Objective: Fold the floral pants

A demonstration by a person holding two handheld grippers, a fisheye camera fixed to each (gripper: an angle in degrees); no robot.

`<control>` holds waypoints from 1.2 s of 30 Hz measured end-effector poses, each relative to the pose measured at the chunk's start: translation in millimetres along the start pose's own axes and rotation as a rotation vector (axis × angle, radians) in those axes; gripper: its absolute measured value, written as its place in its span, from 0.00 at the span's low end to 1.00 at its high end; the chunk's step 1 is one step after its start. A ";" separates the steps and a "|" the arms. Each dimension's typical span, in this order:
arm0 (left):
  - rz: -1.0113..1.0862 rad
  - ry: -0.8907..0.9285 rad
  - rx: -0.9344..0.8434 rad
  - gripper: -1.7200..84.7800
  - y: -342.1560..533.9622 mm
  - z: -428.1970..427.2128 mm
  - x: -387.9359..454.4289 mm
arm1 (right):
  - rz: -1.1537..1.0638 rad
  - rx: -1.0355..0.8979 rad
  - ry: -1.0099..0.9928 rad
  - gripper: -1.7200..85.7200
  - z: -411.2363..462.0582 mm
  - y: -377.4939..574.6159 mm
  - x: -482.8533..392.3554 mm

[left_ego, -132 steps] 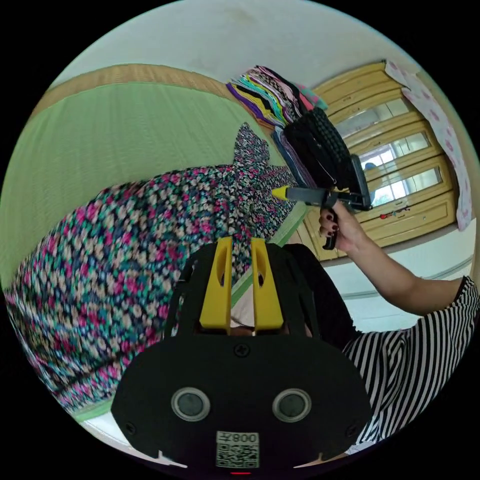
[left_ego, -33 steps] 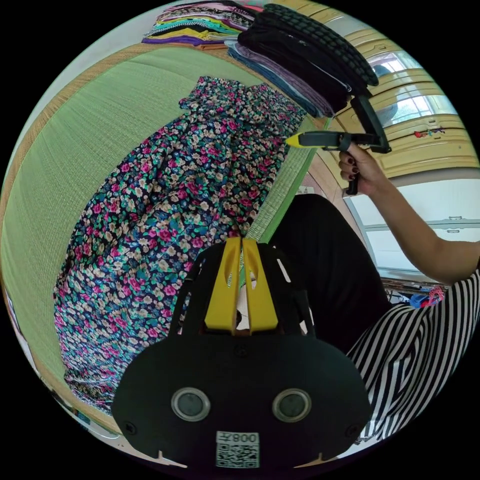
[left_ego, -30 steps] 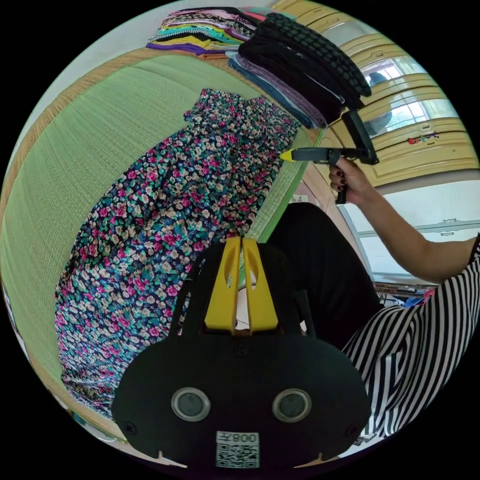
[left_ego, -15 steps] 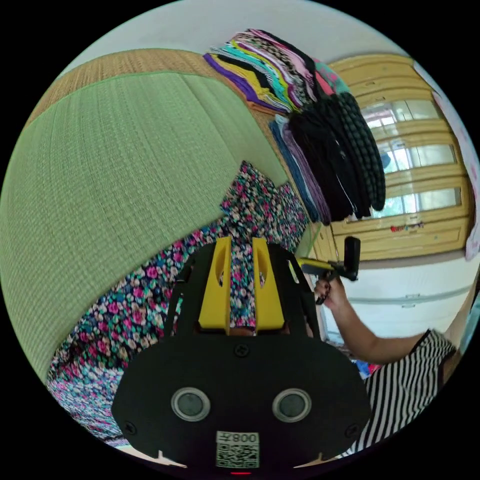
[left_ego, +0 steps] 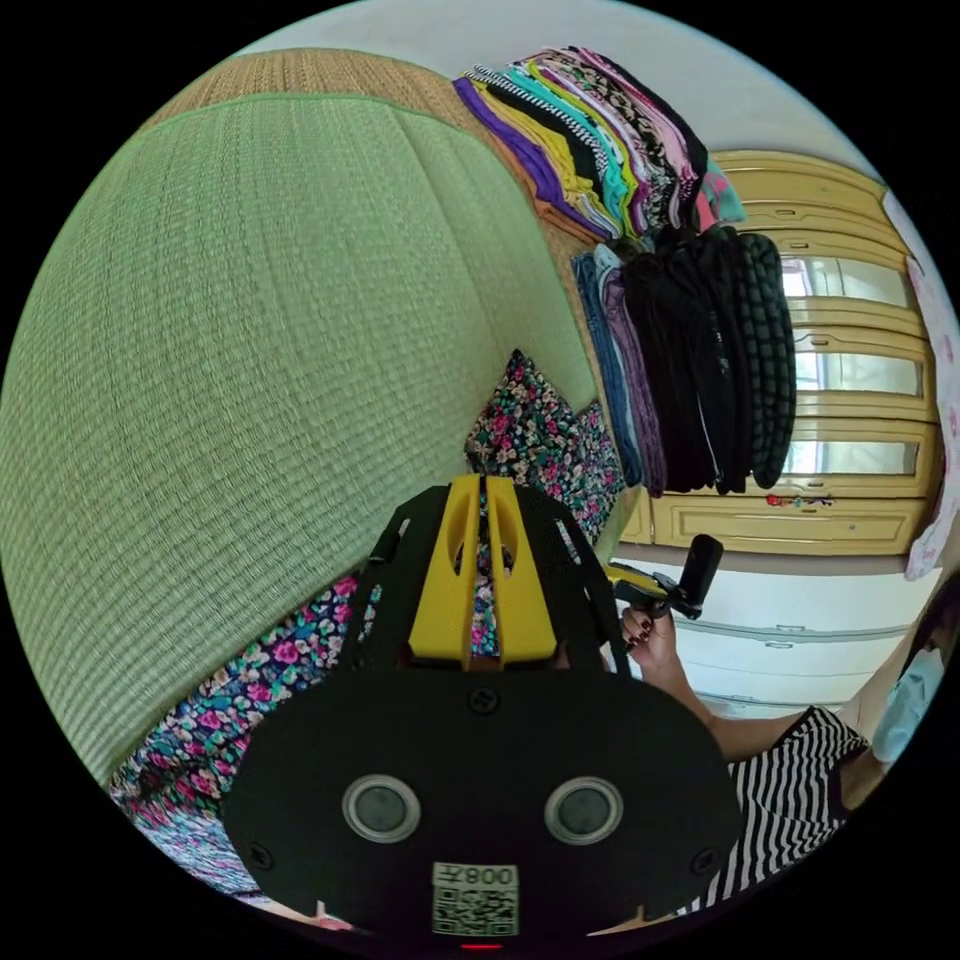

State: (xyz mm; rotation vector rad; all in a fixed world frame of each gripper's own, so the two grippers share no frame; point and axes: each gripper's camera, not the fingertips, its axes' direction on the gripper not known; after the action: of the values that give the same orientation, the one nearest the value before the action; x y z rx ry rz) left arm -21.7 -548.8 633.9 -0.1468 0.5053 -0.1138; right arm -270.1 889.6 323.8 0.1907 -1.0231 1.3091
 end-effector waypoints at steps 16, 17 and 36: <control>0.156 0.186 -0.036 0.03 -52.7 7.8 61.5 | -0.270 0.180 0.219 0.11 6.3 -78.0 -160.6; 0.152 0.190 -0.037 0.03 -54.5 8.4 61.4 | -0.270 0.178 0.224 0.10 7.9 -78.4 -161.8; 0.009 0.112 0.004 0.12 -134.4 24.4 37.0 | -0.175 0.225 0.216 0.02 -31.6 -59.1 -128.4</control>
State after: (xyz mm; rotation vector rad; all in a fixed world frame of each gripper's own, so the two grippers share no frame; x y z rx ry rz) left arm 12.7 -683.6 660.0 -0.1349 0.6168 -0.1148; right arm -192.2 801.3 239.4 0.2955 -0.6608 1.2526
